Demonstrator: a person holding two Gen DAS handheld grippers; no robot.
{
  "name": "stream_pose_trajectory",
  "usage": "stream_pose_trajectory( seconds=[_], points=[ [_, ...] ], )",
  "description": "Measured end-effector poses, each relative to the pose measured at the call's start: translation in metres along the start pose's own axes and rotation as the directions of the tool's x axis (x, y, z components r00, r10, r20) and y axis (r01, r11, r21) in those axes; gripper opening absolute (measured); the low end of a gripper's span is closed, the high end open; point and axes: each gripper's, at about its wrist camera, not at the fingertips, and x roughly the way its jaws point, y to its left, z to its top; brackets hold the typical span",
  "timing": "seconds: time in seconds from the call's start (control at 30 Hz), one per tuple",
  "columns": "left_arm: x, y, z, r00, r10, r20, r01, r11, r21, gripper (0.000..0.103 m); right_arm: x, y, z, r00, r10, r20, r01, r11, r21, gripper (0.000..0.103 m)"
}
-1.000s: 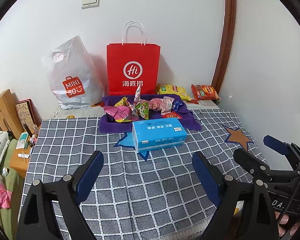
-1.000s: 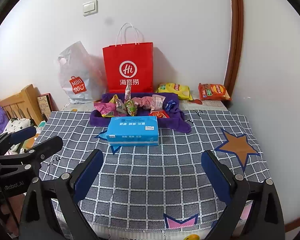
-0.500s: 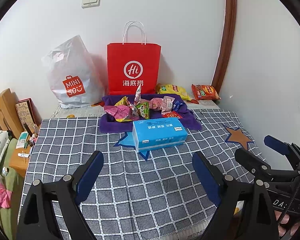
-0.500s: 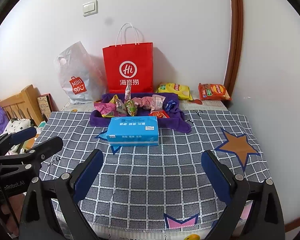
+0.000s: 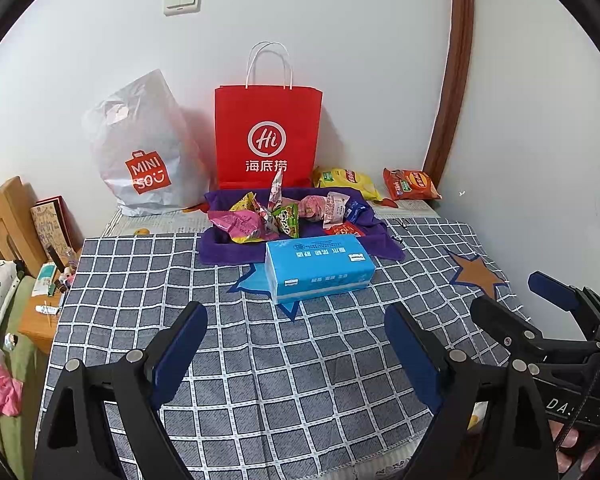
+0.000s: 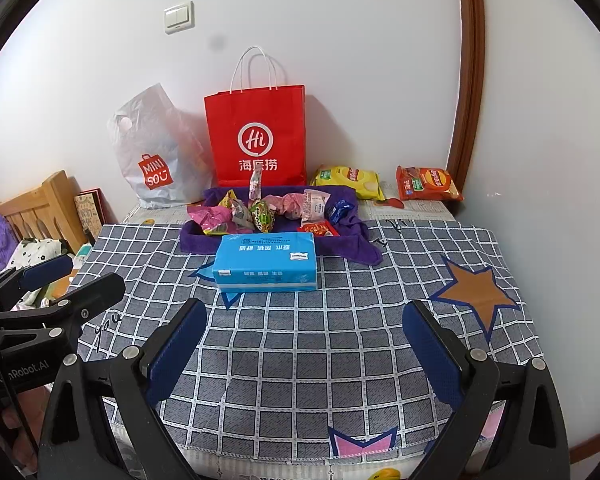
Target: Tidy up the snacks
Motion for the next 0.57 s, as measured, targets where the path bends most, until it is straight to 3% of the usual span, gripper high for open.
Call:
stream_pose_trajectory(
  seconds=[0.57],
  points=[
    [0.0001,0.0035,-0.0001,1.000,0.003,0.004,-0.003,1.000,-0.003,0.090,-0.0003,0.0022,-0.0003,1.000,0.002,0.006,-0.002,1.000,-0.002,0.098]
  ],
)
